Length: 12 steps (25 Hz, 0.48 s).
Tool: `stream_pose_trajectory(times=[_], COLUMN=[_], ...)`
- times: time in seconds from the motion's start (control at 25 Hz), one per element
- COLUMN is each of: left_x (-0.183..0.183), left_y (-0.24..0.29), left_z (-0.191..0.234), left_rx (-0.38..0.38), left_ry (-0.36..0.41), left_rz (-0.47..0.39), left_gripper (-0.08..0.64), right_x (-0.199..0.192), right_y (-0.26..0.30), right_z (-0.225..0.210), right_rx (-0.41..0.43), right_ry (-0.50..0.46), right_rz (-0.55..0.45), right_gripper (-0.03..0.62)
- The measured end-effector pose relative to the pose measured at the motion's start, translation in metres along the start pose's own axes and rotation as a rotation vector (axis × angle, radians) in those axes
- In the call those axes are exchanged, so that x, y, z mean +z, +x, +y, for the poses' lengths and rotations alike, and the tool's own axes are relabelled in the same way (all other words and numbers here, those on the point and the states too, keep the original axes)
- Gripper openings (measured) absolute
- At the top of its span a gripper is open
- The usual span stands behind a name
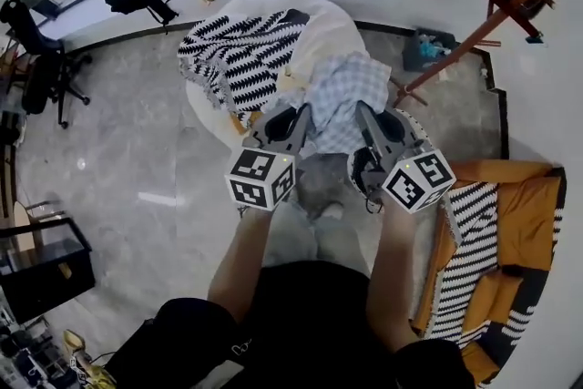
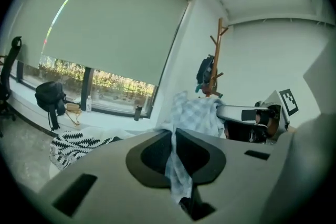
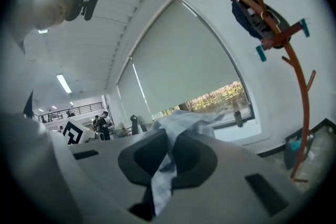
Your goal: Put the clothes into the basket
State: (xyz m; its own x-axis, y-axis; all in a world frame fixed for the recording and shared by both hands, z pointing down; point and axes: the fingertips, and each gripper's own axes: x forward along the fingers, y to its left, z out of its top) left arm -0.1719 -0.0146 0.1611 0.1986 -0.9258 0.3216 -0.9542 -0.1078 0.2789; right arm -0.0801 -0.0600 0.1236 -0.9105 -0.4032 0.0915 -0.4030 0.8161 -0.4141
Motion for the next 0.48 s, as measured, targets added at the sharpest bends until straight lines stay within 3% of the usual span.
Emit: stream_pose_trajectory(times=[0.24, 0.48], left_x=[0.052, 0.05], left_y=[0.012, 0.046], left_z=[-0.098, -0.189], left_rx=[-0.117, -0.27], left_ry=[0.078, 0.103], left_rz=[-0.071, -0.03], left_gripper=[0.028, 0.028], right_x=[0.076, 0.1], right_y=[-0.081, -0.173], right_z=[-0.012, -0.054], right_rx=[-0.075, -0.238], right_ry=[-0.056, -0.042], right_rz=[-0.151, -0.244], right_gripper=[0.023, 0.023])
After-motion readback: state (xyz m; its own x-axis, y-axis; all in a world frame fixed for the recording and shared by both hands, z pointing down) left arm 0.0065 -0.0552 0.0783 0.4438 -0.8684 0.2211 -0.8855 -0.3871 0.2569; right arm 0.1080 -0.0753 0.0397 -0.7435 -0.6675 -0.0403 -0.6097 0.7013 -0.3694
